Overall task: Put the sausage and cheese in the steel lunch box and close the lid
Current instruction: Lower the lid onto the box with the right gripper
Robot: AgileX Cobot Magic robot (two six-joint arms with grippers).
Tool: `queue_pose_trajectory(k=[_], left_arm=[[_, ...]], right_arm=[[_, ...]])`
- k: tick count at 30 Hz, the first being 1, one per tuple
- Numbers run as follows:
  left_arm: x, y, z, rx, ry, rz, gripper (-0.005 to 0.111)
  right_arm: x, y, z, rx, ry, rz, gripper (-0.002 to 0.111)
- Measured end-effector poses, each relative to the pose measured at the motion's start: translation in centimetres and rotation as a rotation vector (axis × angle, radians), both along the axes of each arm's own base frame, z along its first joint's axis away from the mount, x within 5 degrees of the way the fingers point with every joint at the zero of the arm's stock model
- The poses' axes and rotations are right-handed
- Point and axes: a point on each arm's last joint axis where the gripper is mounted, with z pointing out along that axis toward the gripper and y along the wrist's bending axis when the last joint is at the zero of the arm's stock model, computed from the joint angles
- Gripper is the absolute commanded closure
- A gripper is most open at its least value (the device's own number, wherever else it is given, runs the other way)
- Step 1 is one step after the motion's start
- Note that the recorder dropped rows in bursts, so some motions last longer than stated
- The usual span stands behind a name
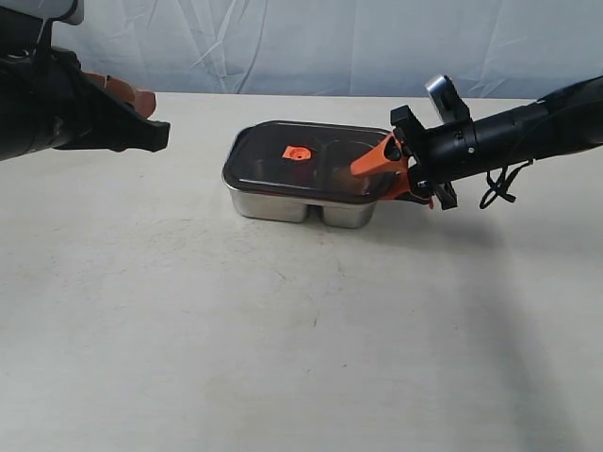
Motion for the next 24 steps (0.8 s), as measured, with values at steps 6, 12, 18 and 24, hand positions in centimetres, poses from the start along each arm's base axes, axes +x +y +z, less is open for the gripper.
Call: queue_pose_trajectory(k=[6,12,18,24], left_arm=[[0.0,0.0,0.0,0.000,0.000,0.000,0.056],[0.0,-0.1,0.0,-0.004,0.000,-0.008,0.056],[0.0,-0.1,0.0,-0.005,0.001,-0.011,0.056],[0.5,-0.4,-1.1,0.011,0.036,-0.015,0.056]], right_arm=[[-0.3,-0.2,0.5,-0.039,0.011,0.023,0.058],[-0.1,-0.3,0.5,-0.054,0.049,-0.025,0.058],[0.2,-0.3,0.8,-0.093,0.038,-0.020,0.058],[1.3,-0.6,1.7,-0.227,-0.005,0.030,0.058]])
